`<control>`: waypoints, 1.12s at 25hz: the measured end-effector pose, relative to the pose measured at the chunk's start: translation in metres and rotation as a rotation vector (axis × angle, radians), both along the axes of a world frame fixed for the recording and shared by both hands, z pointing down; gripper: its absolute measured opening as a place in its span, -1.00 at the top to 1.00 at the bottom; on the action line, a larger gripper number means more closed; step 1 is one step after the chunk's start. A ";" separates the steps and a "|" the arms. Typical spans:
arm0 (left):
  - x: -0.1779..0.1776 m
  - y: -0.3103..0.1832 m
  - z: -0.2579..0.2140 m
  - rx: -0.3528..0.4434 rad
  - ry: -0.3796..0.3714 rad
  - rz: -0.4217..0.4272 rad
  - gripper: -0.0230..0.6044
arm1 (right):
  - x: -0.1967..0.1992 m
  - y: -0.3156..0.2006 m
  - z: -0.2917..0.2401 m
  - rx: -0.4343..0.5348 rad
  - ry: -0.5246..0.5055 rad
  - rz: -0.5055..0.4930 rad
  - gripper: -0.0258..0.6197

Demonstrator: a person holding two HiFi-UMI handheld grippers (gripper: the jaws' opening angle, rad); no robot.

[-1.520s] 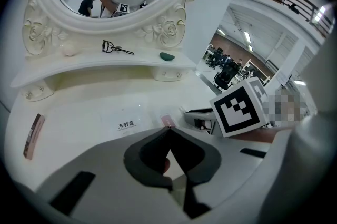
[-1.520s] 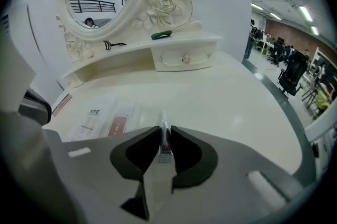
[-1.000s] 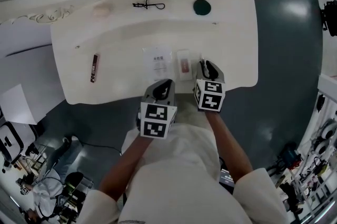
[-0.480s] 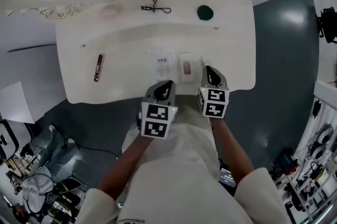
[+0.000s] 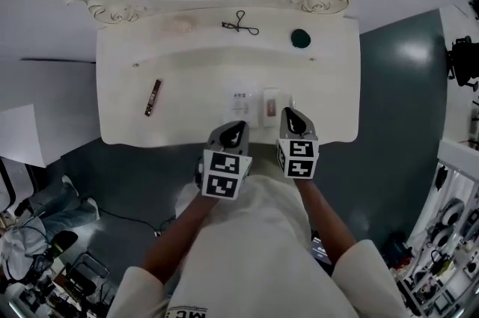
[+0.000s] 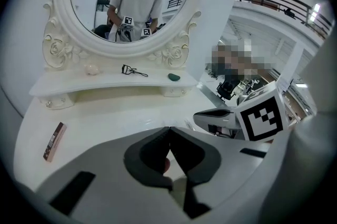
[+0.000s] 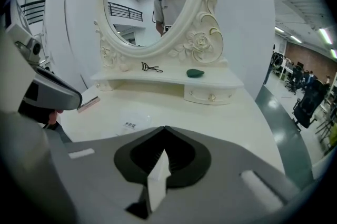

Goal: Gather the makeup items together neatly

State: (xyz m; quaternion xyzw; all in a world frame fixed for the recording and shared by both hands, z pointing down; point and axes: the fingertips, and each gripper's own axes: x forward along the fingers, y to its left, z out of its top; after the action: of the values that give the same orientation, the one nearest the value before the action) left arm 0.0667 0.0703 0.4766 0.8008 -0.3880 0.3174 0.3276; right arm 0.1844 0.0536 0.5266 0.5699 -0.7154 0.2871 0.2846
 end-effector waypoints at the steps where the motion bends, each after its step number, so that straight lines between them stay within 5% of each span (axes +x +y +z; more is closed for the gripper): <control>1: -0.003 -0.001 -0.002 0.003 0.002 -0.013 0.90 | -0.004 -0.001 -0.003 0.007 0.000 -0.015 0.91; 28: -0.131 -0.002 -0.032 0.078 0.004 -0.300 0.89 | -0.175 -0.005 -0.062 0.106 -0.065 -0.472 0.91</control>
State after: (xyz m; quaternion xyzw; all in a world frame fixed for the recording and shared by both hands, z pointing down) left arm -0.0641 0.0687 0.4441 0.7466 -0.5148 0.2481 0.3406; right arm 0.0093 0.0491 0.4648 0.3914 -0.8515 0.1930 0.2905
